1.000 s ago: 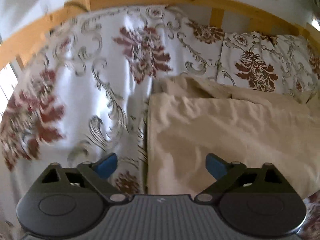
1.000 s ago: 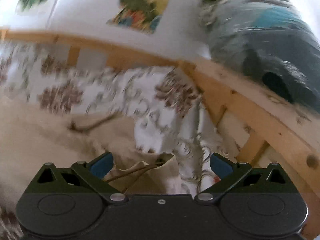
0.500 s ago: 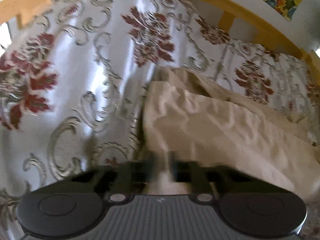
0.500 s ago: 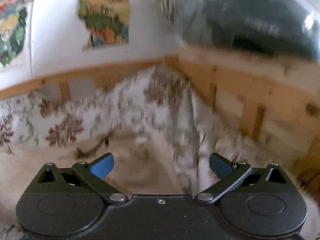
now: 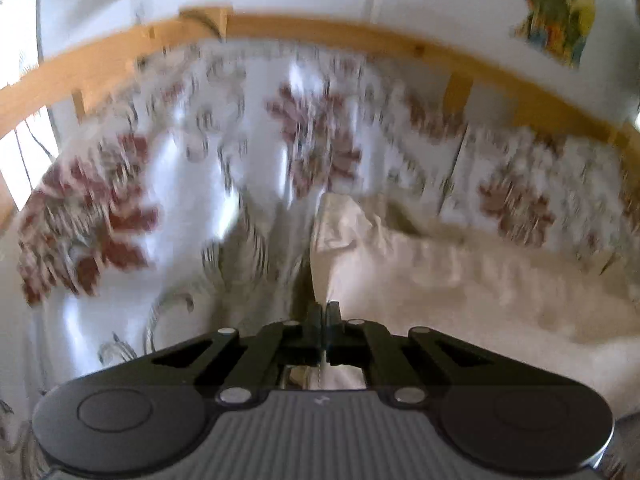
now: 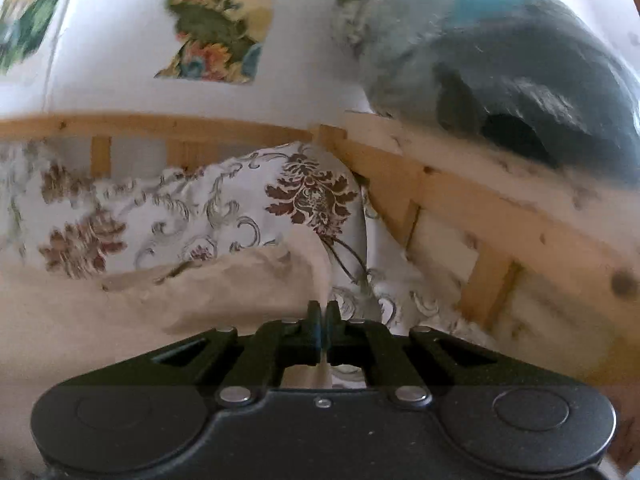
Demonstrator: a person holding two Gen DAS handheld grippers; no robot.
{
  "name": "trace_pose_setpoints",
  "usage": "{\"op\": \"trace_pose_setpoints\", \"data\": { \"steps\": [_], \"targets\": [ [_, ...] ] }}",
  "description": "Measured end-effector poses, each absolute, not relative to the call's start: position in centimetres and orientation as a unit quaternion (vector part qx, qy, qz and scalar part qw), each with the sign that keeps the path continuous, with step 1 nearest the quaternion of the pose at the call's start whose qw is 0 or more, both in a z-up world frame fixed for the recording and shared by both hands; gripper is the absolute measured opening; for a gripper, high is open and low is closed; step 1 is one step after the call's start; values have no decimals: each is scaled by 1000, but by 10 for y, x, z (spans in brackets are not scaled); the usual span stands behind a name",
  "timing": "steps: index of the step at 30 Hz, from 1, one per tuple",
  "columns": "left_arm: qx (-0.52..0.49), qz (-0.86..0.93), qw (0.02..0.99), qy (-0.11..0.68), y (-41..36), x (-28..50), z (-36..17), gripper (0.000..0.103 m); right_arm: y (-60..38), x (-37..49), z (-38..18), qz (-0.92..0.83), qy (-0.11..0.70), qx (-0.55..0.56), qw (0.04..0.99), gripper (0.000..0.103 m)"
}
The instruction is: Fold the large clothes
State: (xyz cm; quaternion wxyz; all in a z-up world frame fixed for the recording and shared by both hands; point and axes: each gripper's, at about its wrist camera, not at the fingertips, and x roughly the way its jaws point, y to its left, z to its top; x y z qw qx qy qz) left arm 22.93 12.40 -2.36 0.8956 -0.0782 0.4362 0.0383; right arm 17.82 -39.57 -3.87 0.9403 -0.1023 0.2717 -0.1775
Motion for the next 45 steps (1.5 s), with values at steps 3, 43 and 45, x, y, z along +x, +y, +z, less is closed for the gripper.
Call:
{"op": "trace_pose_setpoints", "data": {
  "steps": [3, 43, 45],
  "targets": [
    [-106, 41, 872, 475, 133, 237, -45, 5, -403, 196, -63, -170, 342, -92, 920, 1],
    [-51, 81, 932, 349, 115, 254, -64, 8, -407, 213, -66, -158, 265, -86, 947, 2],
    [-64, 99, 928, 355, 118, 249, -63, 20, -410, 218, -76, -154, 298, -63, 940, 10]
  ]
}}
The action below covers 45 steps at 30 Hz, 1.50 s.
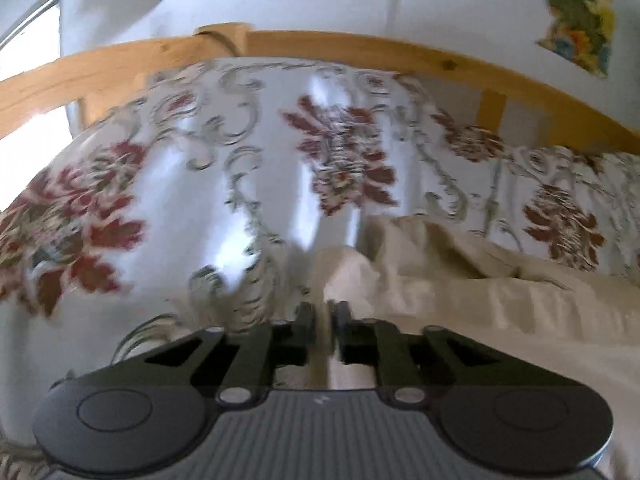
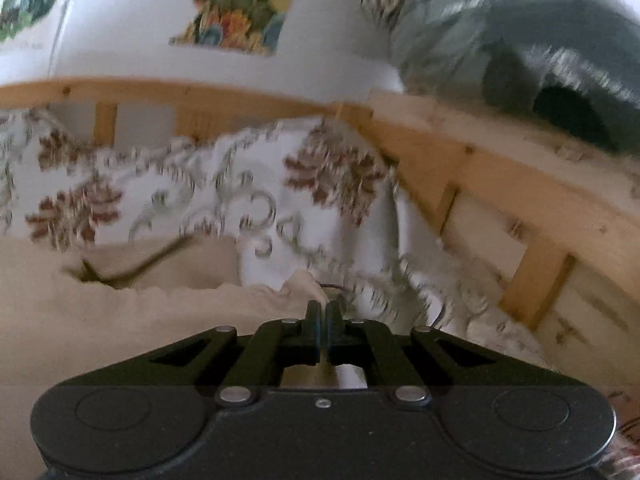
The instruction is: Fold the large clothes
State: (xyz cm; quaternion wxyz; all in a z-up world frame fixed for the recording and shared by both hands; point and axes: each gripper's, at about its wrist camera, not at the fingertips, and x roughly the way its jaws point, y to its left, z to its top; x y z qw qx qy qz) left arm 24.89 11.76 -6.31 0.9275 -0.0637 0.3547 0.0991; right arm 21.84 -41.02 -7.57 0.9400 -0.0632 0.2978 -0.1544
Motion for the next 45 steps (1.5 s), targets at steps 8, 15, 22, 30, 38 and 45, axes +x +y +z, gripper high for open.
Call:
{"op": "trace_pose_setpoints", "data": {
  "steps": [8, 15, 22, 30, 38, 45],
  "targets": [
    [-94, 90, 949, 287, 95, 221, -21, 89, -359, 201, -45, -106, 220, -104, 964, 81],
    [-5, -7, 949, 314, 25, 218, -39, 95, -251, 196, -53, 61, 222, -163, 959, 96],
    [89, -38, 913, 396, -8, 229, -86, 96, -231, 207, -86, 109, 262, -191, 940, 98],
    [74, -48, 910, 406, 1, 228, -94, 98, -229, 208, -109, 111, 303, -187, 928, 98],
    [9, -17, 918, 395, 25, 216, -53, 102, -263, 198, -68, 83, 279, -119, 949, 102],
    [-3, 46, 893, 448, 43, 235, -74, 102, -285, 211, -83, 9, 322, -119, 939, 102]
  ]
}}
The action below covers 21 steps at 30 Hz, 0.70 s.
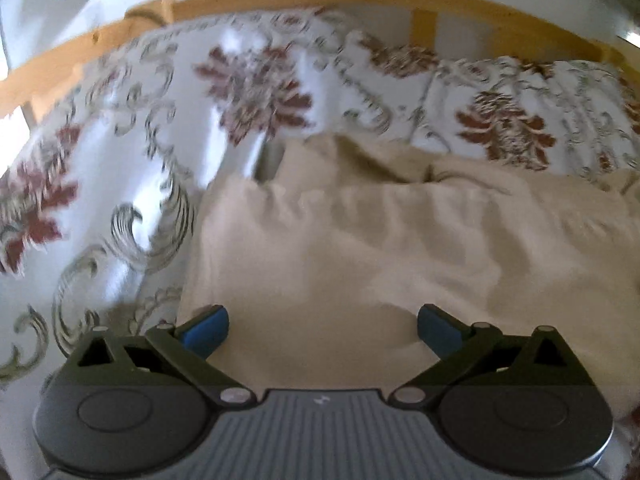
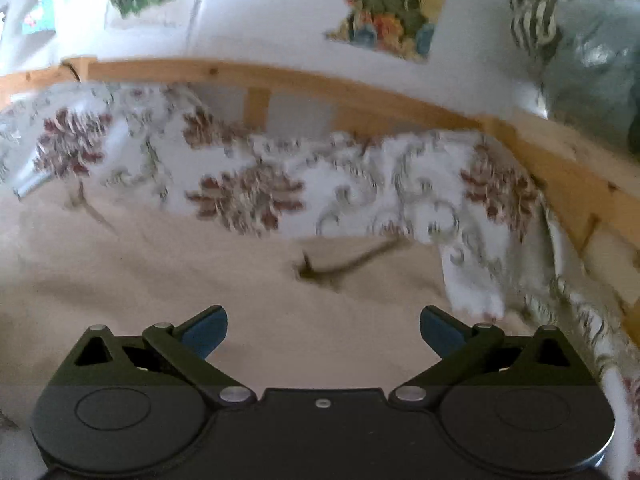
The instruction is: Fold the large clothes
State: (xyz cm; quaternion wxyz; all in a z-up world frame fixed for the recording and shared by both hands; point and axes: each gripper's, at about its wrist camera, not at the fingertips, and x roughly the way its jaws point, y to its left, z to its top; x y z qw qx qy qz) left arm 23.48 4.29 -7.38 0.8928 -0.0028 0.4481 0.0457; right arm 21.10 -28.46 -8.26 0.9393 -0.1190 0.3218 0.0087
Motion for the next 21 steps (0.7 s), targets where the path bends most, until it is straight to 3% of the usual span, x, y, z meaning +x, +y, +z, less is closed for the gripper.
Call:
{"op": "trace_pose_setpoints", "data": {
  "steps": [7, 13, 17, 21],
  "targets": [
    [14, 50, 892, 449, 42, 237, -80, 103, -275, 217, -102, 23, 333, -162, 929, 102],
    [7, 50, 895, 443, 43, 233, -71, 102, -271, 204, -79, 40, 271, -161, 948, 102],
    [22, 46, 897, 438, 39, 233, -74, 102, -266, 212, -93, 65, 338, -165, 924, 102],
    [24, 47, 899, 434, 39, 229, -70, 102, -273, 214, -87, 59, 348, -132, 926, 102]
  ]
}}
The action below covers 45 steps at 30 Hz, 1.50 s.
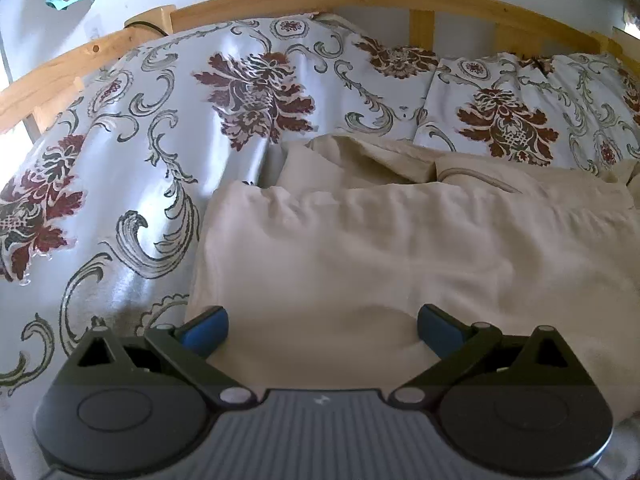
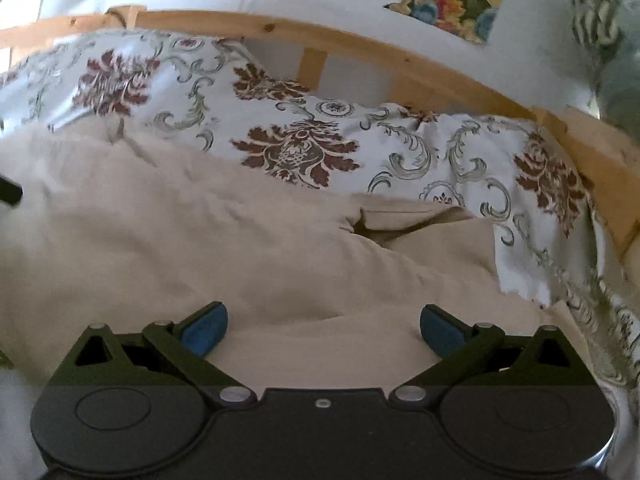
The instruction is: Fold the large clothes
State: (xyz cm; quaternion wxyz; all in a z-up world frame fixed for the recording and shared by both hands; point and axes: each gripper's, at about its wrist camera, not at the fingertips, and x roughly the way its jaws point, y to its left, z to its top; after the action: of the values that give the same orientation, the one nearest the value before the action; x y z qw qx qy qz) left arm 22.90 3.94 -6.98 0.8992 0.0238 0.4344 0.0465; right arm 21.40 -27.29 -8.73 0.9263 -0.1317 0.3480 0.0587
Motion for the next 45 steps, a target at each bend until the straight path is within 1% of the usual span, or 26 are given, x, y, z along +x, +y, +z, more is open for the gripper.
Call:
{"op": "trace_pose_setpoints", "data": {
  "steps": [4, 7, 10, 13, 15, 18, 21, 24, 27, 29, 33, 36, 40, 42, 45],
  "targets": [
    [13, 40, 895, 445, 43, 218, -57, 102, -282, 201, -63, 24, 332, -98, 938, 102],
    [-12, 39, 897, 440, 46, 196, -34, 102, -295, 182, -40, -2, 318, -48, 947, 102],
    [-72, 32, 905, 417, 54, 164, -12, 102, -311, 160, -21, -42, 329, 32, 943, 102],
    [-134, 20, 901, 411, 64, 135, -7, 102, -332, 133, -12, -76, 341, 129, 928, 102],
    [-154, 24, 889, 430, 66, 129, -11, 102, -346, 114, -13, -88, 343, 204, 913, 102],
    [-155, 52, 863, 478, 69, 138, -26, 102, -368, 97, -25, -105, 364, 320, 869, 102],
    [-180, 76, 838, 509, 79, 147, -40, 102, -383, 94, -45, -111, 378, 397, 829, 102],
    [-254, 64, 822, 506, 93, 150, -49, 102, -392, 95, -60, -135, 388, 428, 805, 102],
    [-306, 40, 818, 485, 98, 153, -55, 102, -397, 103, -67, -137, 383, 443, 799, 102],
    [-308, 35, 822, 478, 95, 158, -62, 102, -397, 110, -69, -142, 379, 434, 805, 102],
    [-270, 62, 807, 521, 87, 177, -91, 103, -403, 121, -77, -165, 364, 440, 804, 102],
    [-302, 67, 804, 508, 94, 177, -91, 102, -420, 120, -96, -177, 360, 496, 771, 102],
    [-335, 81, 802, 489, 106, 169, -86, 102, -435, 107, -106, -190, 302, 566, 743, 102],
    [-353, 92, 806, 467, 114, 164, -81, 102, -437, 106, -105, -198, 291, 570, 742, 101],
    [-378, 111, 808, 438, 125, 157, -76, 102, -435, 109, -100, -208, 296, 550, 753, 96]
  ]
}}
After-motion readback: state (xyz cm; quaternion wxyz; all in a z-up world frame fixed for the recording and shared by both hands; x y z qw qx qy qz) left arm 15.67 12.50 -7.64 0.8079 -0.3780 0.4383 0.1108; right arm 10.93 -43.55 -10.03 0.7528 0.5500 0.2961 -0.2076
